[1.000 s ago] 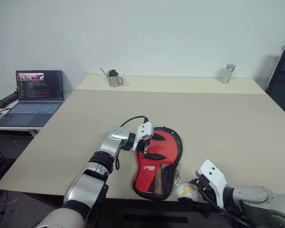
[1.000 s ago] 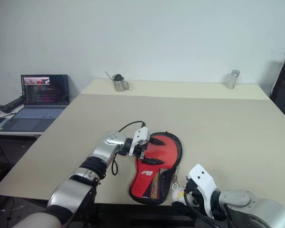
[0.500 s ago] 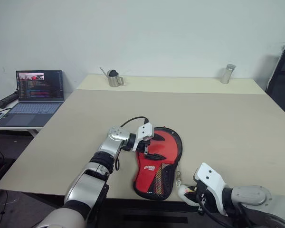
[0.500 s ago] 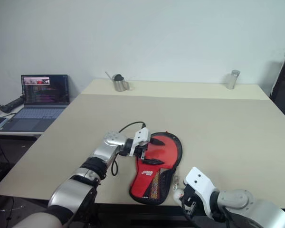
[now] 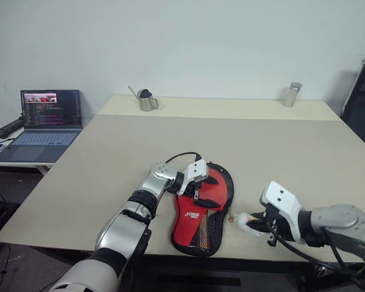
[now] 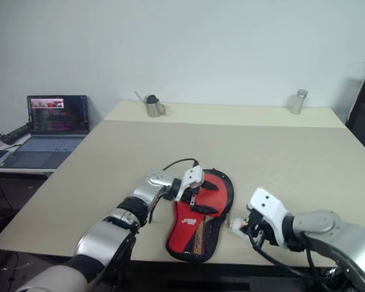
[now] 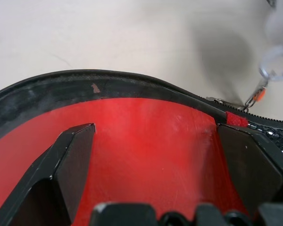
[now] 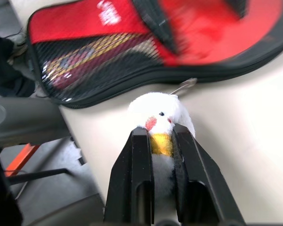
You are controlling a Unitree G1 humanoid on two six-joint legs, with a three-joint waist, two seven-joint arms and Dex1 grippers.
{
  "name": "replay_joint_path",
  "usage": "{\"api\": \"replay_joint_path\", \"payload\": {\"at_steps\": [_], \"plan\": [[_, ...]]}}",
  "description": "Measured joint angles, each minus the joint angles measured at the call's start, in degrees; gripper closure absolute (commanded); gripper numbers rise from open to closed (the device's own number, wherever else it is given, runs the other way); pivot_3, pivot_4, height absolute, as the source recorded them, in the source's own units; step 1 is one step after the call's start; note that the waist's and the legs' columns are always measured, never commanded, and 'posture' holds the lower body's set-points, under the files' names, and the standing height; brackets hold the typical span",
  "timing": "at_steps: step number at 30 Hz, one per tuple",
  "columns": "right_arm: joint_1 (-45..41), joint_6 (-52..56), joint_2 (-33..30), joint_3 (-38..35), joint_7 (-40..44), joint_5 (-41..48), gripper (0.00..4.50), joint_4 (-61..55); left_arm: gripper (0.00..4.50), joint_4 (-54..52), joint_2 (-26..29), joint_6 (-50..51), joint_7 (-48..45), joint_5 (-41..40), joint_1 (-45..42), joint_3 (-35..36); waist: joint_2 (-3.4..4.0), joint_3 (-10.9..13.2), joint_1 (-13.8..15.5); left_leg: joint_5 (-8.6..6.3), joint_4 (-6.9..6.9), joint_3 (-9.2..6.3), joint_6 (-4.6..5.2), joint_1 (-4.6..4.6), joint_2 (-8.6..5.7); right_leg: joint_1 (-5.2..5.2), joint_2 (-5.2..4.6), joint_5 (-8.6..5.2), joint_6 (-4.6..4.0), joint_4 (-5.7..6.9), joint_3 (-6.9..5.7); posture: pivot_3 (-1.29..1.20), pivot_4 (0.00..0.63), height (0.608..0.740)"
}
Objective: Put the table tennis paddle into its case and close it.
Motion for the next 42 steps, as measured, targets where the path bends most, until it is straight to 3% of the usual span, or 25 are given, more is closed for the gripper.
{"api": "replay_joint_path", "payload": {"at_steps": [12, 20, 32, 39, 42], "plan": [[-2.7, 1.5, -2.5, -4.7, 4.9, 5.6, 4.34, 1.8, 0.00, 1.4, 0.0, -0.5, -0.1, 0.4, 0.0, 0.1, 0.00, 0.0, 0.0, 0.00, 0.02, -0.01, 0.00, 0.05, 0.04, 0.04, -0.01, 0.01, -0.01, 0.04, 0.01, 0.00, 0.150, 0.740], [5.7, -0.3, -9.9, -7.3, 9.3, 8.7, 4.34, -2.8, 0.00, 1.5, -0.9, 0.0, -0.2, 0.4, 0.0, 0.5, -0.01, 0.0, 0.2, 0.00, 0.03, -0.01, 0.00, 0.04, 0.01, 0.08, -0.03, 0.00, 0.00, 0.00, 0.00, 0.00, 0.150, 0.740], [16.7, -9.8, -13.7, -8.2, 10.1, 5.3, 4.34, -10.6, 0.00, 2.2, -2.7, -0.2, 0.3, 0.6, -0.2, 0.5, -0.03, -0.1, 1.1, 0.00, 0.05, -0.05, 0.00, 0.03, -0.09, 0.13, -0.08, -0.01, 0.02, -0.04, -0.05, 0.00, 0.150, 0.740], [18.4, -15.8, -16.8, -3.5, 10.0, 6.2, 4.35, -12.5, 0.00, 2.8, -3.0, -0.2, 1.3, 0.7, -0.5, 0.5, -0.05, -0.1, 1.2, 0.00, 0.14, -0.10, 0.00, 0.05, -0.09, 0.20, -0.08, -0.01, 0.03, -0.03, -0.09, 0.00, 0.150, 0.740], [20.1, -20.4, -21.2, -1.5, 9.6, 9.5, 4.35, -12.9, 0.00, 3.5, -3.3, -0.2, 1.8, 1.2, -0.9, 0.5, -0.06, -0.1, 1.2, 0.00, 0.26, -0.17, 0.00, 0.07, -0.09, 0.32, -0.08, -0.01, 0.03, -0.03, -0.15, 0.00, 0.150, 0.740]]}}
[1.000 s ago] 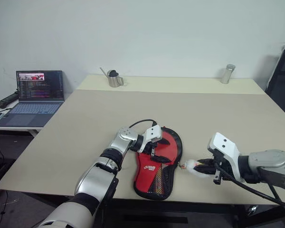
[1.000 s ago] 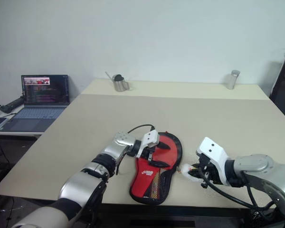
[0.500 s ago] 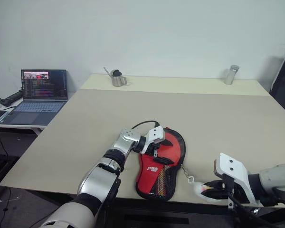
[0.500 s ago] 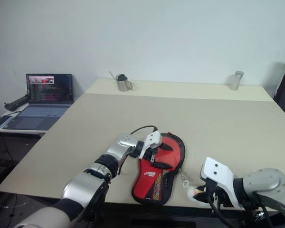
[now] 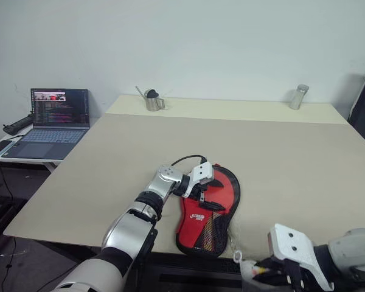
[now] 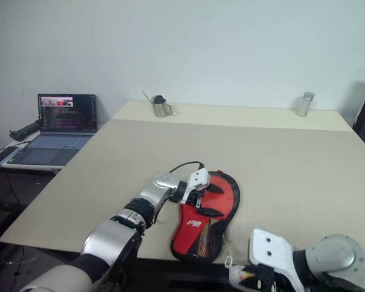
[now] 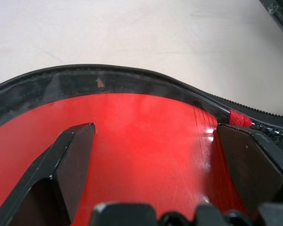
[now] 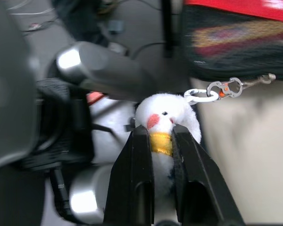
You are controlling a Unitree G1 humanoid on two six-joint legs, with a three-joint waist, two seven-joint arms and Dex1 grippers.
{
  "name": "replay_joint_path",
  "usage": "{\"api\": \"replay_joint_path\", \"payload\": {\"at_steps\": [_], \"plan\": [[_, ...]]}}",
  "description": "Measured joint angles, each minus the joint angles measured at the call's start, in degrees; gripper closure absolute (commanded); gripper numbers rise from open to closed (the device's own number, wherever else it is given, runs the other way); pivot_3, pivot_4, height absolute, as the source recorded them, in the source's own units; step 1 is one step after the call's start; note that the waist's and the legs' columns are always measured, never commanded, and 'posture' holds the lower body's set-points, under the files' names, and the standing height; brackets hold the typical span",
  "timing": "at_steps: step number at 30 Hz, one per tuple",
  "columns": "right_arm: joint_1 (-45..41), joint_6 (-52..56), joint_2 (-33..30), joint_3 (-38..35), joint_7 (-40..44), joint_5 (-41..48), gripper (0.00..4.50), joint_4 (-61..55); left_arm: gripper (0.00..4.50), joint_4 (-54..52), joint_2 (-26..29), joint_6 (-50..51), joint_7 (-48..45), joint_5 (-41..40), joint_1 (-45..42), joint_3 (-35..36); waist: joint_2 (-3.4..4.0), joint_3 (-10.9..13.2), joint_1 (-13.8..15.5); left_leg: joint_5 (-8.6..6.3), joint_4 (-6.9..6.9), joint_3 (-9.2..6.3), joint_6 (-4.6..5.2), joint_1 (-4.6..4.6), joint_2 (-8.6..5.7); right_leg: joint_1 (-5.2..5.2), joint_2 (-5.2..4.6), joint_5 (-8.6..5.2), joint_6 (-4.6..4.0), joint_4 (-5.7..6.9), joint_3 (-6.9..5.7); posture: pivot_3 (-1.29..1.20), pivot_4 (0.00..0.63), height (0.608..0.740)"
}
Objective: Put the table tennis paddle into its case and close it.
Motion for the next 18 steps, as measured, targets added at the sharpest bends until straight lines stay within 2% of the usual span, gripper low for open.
{"api": "replay_joint_path", "payload": {"at_steps": [5, 10, 17, 18], "plan": [[2.3, -6.9, -7.6, 1.1, -2.6, 4.4, 4.35, 0.3, 0.00, 0.9, -1.0, 0.0, 1.9, 0.5, -0.6, 0.0, -0.01, 0.0, 0.1, -0.02, 0.26, -0.11, 0.03, 0.02, 0.00, 0.18, -0.04, 0.03, 0.07, -0.01, -0.09, 0.00, 0.150, 0.740], [3.1, -13.0, -12.3, 4.2, -6.3, 8.9, 4.35, 0.9, 0.00, 1.5, -1.9, -0.2, 3.3, 1.3, -1.3, 0.0, -0.06, 0.0, 0.1, -0.05, 0.34, -0.12, 0.07, -0.01, 0.00, 0.22, -0.09, 0.05, 0.10, -0.06, -0.11, 0.00, 0.150, 0.740], [-1.5, -16.3, -12.9, 10.1, -11.7, 12.0, 4.35, 0.7, 0.00, 2.0, -2.1, -1.2, 3.9, 1.4, -1.5, 0.1, -0.06, 0.0, 0.2, -0.06, 0.34, -0.13, 0.09, -0.03, 0.00, 0.21, -0.10, 0.05, 0.10, -0.08, -0.11, 0.00, 0.150, 0.740], [-2.3, -16.2, -12.9, 10.8, -12.3, 12.9, 4.00, 0.7, 0.00, 2.0, -2.1, -1.3, 4.1, 1.4, -1.5, 0.1, -0.06, 0.0, 0.2, -0.06, 0.34, -0.13, 0.09, -0.03, 0.00, 0.21, -0.10, 0.05, 0.10, -0.08, -0.11, 0.00, 0.150, 0.740]]}}
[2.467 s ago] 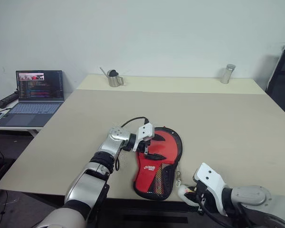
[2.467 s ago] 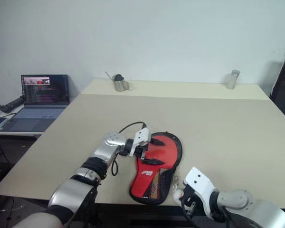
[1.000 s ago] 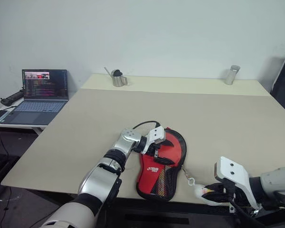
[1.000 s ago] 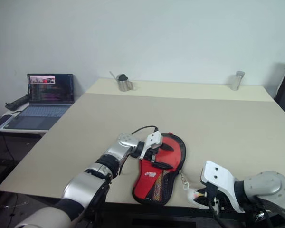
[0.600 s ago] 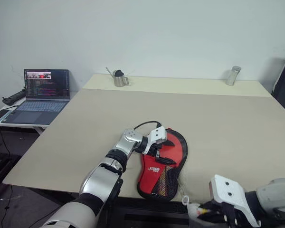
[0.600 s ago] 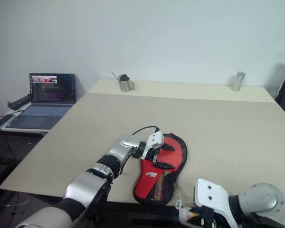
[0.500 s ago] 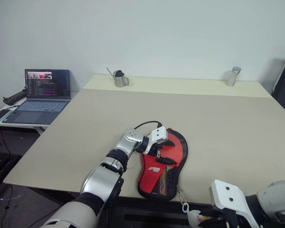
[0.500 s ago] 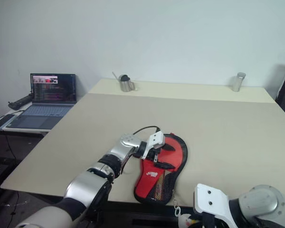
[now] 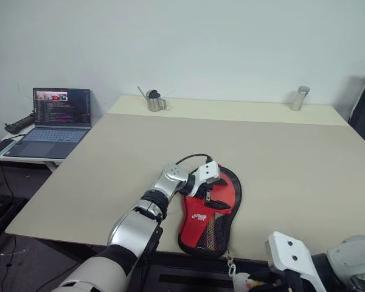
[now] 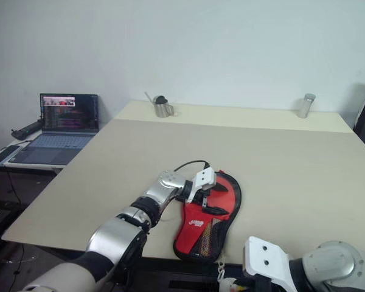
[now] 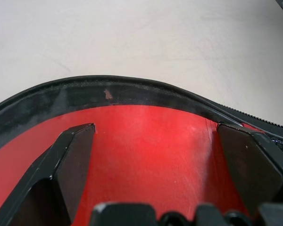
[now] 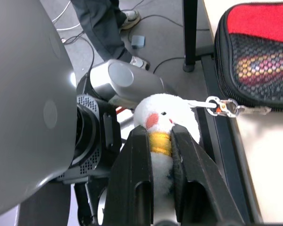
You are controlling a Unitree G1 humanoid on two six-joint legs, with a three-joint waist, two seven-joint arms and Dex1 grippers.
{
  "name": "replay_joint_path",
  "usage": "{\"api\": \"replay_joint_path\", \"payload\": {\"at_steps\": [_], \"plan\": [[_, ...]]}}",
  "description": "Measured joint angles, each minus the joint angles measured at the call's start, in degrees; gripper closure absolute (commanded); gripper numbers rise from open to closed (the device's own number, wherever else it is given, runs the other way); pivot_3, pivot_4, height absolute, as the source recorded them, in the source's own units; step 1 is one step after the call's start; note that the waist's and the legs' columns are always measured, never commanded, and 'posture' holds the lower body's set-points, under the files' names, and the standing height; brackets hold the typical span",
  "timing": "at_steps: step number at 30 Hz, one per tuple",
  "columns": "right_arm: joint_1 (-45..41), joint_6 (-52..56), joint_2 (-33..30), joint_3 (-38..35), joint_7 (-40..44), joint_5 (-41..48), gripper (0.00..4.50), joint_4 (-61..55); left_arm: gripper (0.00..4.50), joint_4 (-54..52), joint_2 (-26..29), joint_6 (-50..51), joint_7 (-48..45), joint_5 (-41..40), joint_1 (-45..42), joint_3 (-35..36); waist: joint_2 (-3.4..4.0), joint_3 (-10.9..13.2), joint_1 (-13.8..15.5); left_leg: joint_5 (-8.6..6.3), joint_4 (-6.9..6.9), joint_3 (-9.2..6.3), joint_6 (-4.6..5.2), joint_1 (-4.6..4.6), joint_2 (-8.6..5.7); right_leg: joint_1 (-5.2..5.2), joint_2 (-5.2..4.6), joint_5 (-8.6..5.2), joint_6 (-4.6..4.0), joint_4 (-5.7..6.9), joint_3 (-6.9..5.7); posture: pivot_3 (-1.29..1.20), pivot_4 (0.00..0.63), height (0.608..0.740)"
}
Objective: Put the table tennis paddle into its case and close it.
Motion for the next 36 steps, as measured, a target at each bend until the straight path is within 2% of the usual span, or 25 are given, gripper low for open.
{"api": "replay_joint_path", "payload": {"at_steps": [7, 12, 18, 22, 26, 29, 36], "plan": [[-3.5, 4.3, 0.8, -0.4, -2.7, 4.8, 1.73, -1.1, 0.00, 0.0, 0.3, -0.3, 0.8, -0.1, 0.2, 0.3, 0.00, 0.0, 0.0, 0.00, 0.00, 0.00, 0.00, 0.00, 0.01, -0.01, 0.00, 0.00, -0.01, 0.01, 0.01, 0.00, 0.150, 0.740], [-4.1, 7.7, 2.9, -3.6, -2.7, 6.2, 0.01, -0.4, 0.00, -0.5, 1.3, -0.4, 1.2, -0.6, 1.5, 2.3, 0.00, 0.0, -0.2, 0.00, 0.00, 0.01, 0.00, 0.02, 0.03, -0.01, 0.01, 0.01, -0.01, 0.03, 0.01, 0.00, 0.150, 0.740], [-10.2, 8.9, 11.5, -6.3, -1.6, 5.3, 0.01, 8.9, 0.00, -3.6, 3.2, -0.5, -0.1, -2.3, 4.3, 4.3, -0.02, 0.0, -0.6, 0.00, 0.02, 0.03, 0.00, 0.03, 0.04, -0.01, 0.02, 0.01, -0.02, 0.07, 0.04, 0.00, 0.150, 0.740], [-16.9, 7.2, 22.1, -4.3, -0.2, -4.5, 0.01, 20.3, 0.00, -10.0, 6.1, 1.8, -3.8, -4.8, 8.1, 5.3, -0.03, 0.0, -1.1, 0.00, 0.01, 0.05, 0.00, 0.03, 0.04, -0.07, 0.05, 0.02, -0.02, 0.12, 0.09, 0.00, 0.150, 0.740], [-22.7, 2.4, 32.5, -1.8, 2.5, -14.5, 0.01, 31.3, 0.00, -24.2, 10.2, 8.5, -7.4, -8.8, 14.7, 6.2, 0.00, 0.0, -1.4, 0.00, -0.03, 0.08, 0.00, 0.02, 0.09, -0.14, 0.11, 0.02, -0.03, 0.14, 0.16, 0.00, 0.150, 0.740], [-26.2, -2.5, 38.1, -0.8, 5.7, -22.1, 0.01, 41.2, 0.00, -38.8, 15.4, 16.3, -7.5, -12.0, 21.7, 7.1, 0.03, 0.1, -1.6, 0.01, -0.04, 0.09, 0.00, 0.02, 0.11, -0.16, 0.12, 0.02, -0.05, 0.13, 0.21, 0.00, 0.150, 0.740], [-30.4, -9.2, 44.8, -1.0, 12.5, -30.7, 0.01, 57.6, 0.00, -67.5, 25.8, 34.6, 1.0, -19.6, 37.4, 16.0, 0.13, 0.1, -1.5, 0.00, -0.05, 0.12, 0.00, 0.04, 0.11, -0.17, 0.07, 0.02, -0.06, 0.11, 0.27, 0.00, 0.150, 0.740]]}}
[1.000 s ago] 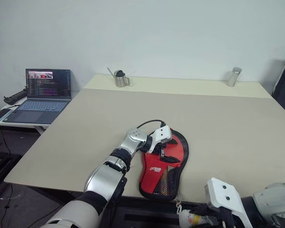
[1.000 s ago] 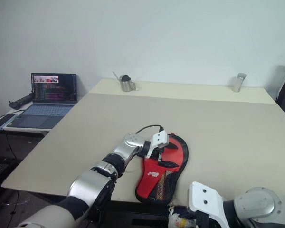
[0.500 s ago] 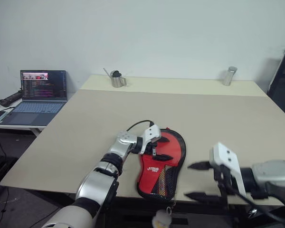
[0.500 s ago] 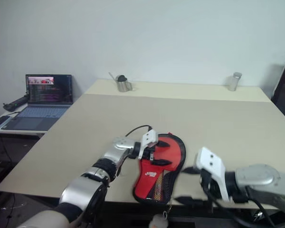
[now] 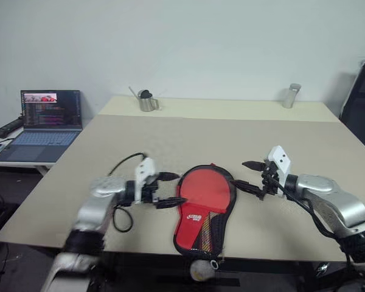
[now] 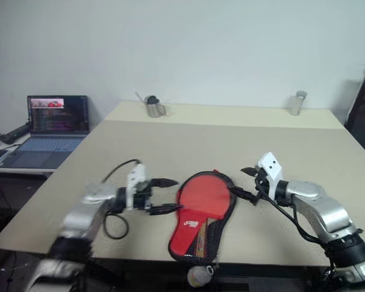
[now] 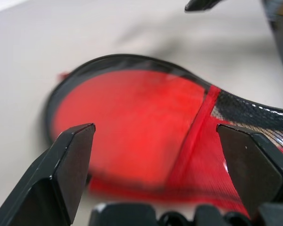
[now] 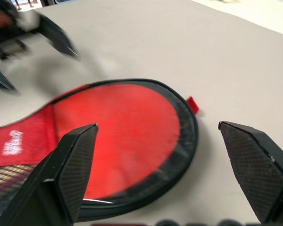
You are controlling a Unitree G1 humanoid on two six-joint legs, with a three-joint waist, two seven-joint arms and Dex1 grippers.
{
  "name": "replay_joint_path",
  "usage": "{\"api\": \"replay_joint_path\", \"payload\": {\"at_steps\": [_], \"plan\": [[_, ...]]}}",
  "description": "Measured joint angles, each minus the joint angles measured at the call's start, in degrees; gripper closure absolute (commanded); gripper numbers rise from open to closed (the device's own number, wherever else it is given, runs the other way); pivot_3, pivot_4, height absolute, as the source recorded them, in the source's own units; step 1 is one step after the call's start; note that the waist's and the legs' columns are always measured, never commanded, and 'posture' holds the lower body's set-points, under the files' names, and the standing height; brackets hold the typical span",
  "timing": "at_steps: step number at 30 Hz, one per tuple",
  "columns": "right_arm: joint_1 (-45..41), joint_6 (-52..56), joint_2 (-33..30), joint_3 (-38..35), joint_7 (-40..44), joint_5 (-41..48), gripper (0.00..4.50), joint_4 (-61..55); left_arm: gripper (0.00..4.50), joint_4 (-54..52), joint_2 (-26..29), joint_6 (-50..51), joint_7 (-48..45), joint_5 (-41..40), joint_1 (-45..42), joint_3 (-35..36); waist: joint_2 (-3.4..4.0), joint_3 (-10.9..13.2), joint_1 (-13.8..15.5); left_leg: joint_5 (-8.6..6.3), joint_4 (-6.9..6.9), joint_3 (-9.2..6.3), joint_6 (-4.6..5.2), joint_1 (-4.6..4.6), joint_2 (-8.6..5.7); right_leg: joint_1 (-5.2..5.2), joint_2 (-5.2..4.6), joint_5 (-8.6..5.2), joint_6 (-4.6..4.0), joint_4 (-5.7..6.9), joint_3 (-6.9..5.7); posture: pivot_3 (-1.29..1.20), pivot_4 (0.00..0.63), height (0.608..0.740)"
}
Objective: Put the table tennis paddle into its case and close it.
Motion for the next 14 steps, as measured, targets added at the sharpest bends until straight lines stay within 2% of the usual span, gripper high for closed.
{"api": "replay_joint_path", "payload": {"at_steps": [5, 14], "plan": [[-3.7, -5.7, 1.6, -2.8, 4.9, -4.2, 0.01, 12.5, 0.00, -12.5, 1.6, 7.1, 7.3, -3.2, 7.1, 2.4, 0.07, 0.0, 0.8, 0.00, 0.03, -0.01, 0.00, 0.00, -0.03, 0.03, -0.04, 0.07, -0.10, 0.01, -0.05, 0.00, 0.150, 0.740], [-5.3, -7.2, 1.7, -6.1, 6.1, -9.5, 0.01, 16.2, 0.00, -9.8, 2.7, 3.5, 8.5, -4.2, 7.0, 1.4, 0.12, 0.1, 0.3, 0.00, -0.04, 0.10, 0.00, 0.06, -0.01, 0.02, -0.03, 0.08, -0.15, 0.01, 0.01, 0.00, 0.150, 0.740]]}}
